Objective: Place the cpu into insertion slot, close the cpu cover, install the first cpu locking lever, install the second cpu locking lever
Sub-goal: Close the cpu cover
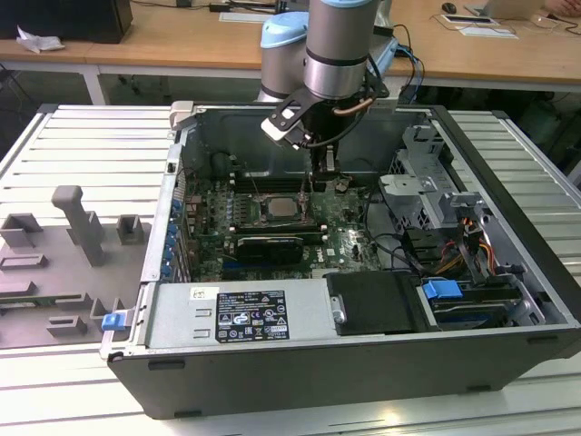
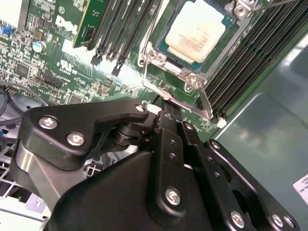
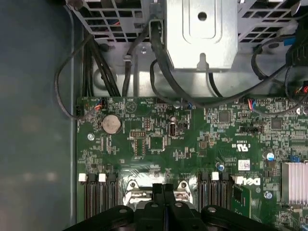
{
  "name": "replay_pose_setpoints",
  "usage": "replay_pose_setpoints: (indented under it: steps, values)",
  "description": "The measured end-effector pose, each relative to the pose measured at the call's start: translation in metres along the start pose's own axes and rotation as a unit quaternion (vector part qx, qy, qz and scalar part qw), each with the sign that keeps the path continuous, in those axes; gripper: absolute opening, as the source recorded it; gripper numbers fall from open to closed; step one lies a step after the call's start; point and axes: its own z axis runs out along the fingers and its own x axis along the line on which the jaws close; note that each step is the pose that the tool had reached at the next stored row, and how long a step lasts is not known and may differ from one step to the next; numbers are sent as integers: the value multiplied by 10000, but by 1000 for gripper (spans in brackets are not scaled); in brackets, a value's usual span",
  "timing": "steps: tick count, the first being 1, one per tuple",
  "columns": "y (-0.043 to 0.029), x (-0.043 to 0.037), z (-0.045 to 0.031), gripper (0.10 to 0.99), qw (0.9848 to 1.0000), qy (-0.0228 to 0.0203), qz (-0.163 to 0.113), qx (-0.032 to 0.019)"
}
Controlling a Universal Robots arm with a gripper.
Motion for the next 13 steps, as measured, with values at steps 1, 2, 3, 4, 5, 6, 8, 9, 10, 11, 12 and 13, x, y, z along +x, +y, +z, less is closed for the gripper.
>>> replay_pose_setpoints:
  steps: [1,2,3,4,5,6,8,9,10,11,12,13]
  values:
    - [-12,0,1,106,10000,-1,0,0]
    - [-39,-1,3,106,10000,0,-1,0]
    - [-57,-1,5,106,10000,0,-1,0]
    - [-80,-1,6,106,10000,-1,0,0]
    - [-120,-1,10,106,10000,0,0,0]
    - [-145,-2,13,106,10000,1,0,0]
    - [-202,-3,37,106,10000,0,-1,0]
    - [-250,-3,61,106,10000,1,-6,0]
    - [-270,-4,70,106,10000,0,-10,0]
    - [-296,-4,82,106,10000,1,-15,0]
    - [-354,-5,103,106,10000,1,-32,1]
    - [-381,-5,114,106,10000,1,-41,0]
